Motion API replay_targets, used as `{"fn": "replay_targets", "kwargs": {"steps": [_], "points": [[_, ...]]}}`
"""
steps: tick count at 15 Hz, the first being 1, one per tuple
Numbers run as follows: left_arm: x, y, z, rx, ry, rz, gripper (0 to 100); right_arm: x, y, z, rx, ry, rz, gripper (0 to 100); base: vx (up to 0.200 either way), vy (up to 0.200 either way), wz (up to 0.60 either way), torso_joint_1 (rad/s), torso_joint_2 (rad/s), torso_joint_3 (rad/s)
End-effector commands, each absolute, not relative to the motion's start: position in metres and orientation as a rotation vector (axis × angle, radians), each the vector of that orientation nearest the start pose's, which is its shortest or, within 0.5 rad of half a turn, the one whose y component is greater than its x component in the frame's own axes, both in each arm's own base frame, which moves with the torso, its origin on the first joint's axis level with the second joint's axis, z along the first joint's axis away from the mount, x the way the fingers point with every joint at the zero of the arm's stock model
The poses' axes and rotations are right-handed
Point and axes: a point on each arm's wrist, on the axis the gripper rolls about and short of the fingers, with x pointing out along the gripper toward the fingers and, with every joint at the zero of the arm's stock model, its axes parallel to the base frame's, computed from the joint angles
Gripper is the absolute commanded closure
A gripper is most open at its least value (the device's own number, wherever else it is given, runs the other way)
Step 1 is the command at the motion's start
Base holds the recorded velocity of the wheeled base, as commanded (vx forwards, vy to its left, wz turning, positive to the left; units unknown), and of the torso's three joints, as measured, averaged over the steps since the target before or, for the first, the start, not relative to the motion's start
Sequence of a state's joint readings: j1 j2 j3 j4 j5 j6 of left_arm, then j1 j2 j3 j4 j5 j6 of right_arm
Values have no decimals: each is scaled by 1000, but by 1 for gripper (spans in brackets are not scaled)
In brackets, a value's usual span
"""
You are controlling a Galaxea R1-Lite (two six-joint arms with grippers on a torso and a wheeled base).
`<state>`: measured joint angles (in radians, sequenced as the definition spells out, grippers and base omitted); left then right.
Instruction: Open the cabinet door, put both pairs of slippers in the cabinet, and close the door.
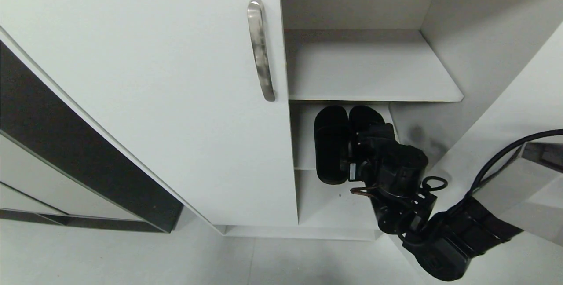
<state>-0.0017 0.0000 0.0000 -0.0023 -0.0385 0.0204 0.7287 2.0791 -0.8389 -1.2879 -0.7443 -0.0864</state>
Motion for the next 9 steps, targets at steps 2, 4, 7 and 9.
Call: {"fn": "replay_targets", "kwargs": {"steps": [2,4,7,9], "points": [[-23,-1,76,18,-2,-40,100,266,238,139,-40,-51,27,0,0,0,0,0,0,0],[-23,-1,76,18,-2,-40,100,263,240,138,-43,-48,38,0,0,0,0,0,0,0],[-23,-1,76,22,-2,-40,100,261,240,143,-35,-58,37,0,-200,0,0,4,4,4],[-23,-1,76,22,-2,-40,100,260,239,142,-37,-56,39,0,-200,0,0,0,-2,2]]}}
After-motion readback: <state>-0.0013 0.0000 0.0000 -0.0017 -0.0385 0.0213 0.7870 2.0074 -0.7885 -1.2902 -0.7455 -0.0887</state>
